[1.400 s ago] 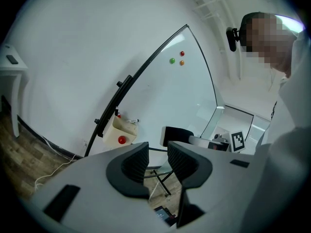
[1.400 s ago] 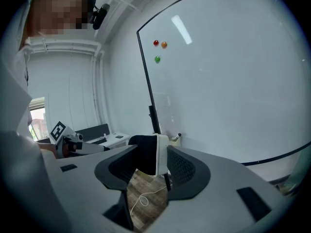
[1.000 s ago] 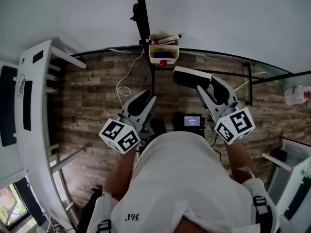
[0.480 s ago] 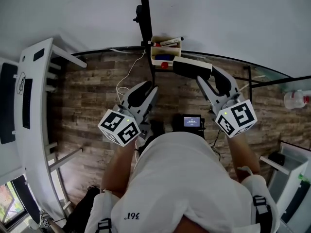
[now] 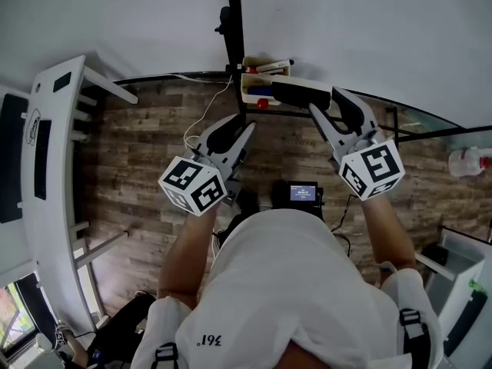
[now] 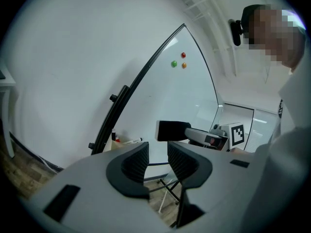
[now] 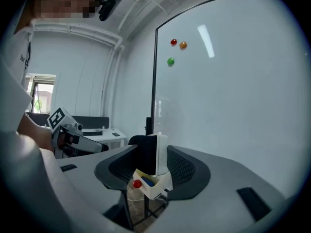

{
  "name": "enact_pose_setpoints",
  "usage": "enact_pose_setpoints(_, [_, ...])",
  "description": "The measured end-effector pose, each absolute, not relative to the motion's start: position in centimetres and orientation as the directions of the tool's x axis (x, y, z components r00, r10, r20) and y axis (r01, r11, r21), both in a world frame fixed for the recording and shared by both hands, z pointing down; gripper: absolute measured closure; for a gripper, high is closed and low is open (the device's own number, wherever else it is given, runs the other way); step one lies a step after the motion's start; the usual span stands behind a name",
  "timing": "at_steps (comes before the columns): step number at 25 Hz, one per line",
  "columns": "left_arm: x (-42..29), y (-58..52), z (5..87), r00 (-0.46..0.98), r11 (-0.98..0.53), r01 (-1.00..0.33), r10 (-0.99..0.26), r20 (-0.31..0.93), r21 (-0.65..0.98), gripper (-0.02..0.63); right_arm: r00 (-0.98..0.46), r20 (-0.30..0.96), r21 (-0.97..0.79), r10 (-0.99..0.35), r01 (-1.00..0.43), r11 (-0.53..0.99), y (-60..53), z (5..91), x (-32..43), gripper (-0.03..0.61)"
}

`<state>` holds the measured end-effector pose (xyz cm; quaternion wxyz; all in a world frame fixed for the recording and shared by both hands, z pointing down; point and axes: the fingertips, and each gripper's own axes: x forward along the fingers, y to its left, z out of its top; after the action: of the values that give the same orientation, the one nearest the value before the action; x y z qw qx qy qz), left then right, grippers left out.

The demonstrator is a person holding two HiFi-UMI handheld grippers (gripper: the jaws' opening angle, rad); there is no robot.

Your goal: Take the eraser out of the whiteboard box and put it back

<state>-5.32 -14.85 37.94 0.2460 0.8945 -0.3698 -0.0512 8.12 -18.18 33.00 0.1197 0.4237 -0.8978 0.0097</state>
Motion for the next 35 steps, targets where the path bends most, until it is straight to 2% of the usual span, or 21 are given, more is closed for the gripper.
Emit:
enact_pose_setpoints(12, [-4.1, -18.1, 40.2, 0.724, -0.613, -0.659, -0.674, 0.148, 0.436, 0.488, -0.614, 0.289, 0.149, -0.734, -0.729, 0.668, -21.1, 36.1, 6.0, 0.376])
enact_pose_setpoints(35, [-3.6, -20.7, 46.3, 0.729, -0.563, -0.663, -0.637, 0.251, 0.494, 0.488, -0.598, 0.454, 0.204, -0.66, -0.652, 0.731, -25.0, 43.3, 3.0, 0.376])
